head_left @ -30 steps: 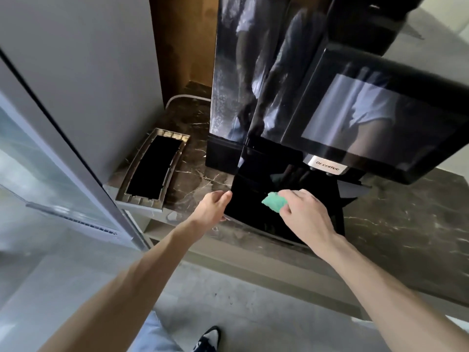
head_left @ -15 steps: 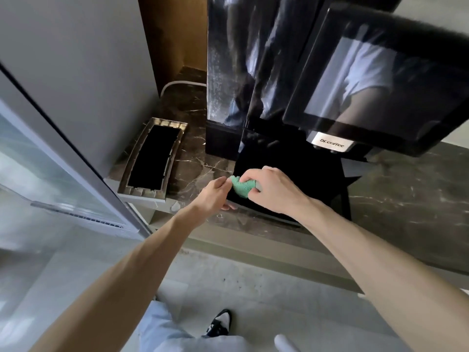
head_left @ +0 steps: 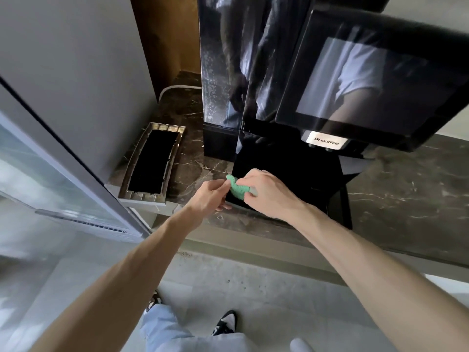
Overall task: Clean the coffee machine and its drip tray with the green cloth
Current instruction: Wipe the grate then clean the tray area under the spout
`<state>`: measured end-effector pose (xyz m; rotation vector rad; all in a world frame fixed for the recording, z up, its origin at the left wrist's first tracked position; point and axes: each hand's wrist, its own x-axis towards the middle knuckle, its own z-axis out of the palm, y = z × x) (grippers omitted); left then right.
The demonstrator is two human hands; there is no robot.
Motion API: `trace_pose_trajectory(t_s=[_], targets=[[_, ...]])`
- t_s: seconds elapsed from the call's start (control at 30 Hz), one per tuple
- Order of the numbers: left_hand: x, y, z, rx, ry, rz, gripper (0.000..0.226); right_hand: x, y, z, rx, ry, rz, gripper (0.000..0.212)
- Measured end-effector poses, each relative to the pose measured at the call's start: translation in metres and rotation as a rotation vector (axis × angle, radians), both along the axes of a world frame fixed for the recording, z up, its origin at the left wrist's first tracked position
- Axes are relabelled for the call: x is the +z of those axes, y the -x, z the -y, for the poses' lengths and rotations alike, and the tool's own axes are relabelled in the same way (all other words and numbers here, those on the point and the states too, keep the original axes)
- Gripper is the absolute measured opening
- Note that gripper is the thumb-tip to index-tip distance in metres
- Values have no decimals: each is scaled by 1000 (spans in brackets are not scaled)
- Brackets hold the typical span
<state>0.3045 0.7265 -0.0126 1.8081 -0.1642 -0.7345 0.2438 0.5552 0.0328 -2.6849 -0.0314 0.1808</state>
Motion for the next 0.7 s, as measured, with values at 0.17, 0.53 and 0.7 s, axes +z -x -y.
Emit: trace_pose_trajectory(t_s=[0.17,0.53,0.7], targets=[[3,1,5,-11,-76,113,40,3,12,3,154,34,-72,47],[12,-1,10,14,-190,186,28,13,65,75,150,200,-98,49],[11,2,11,34,-188,189,42,15,97,111,130,275,-72,52]])
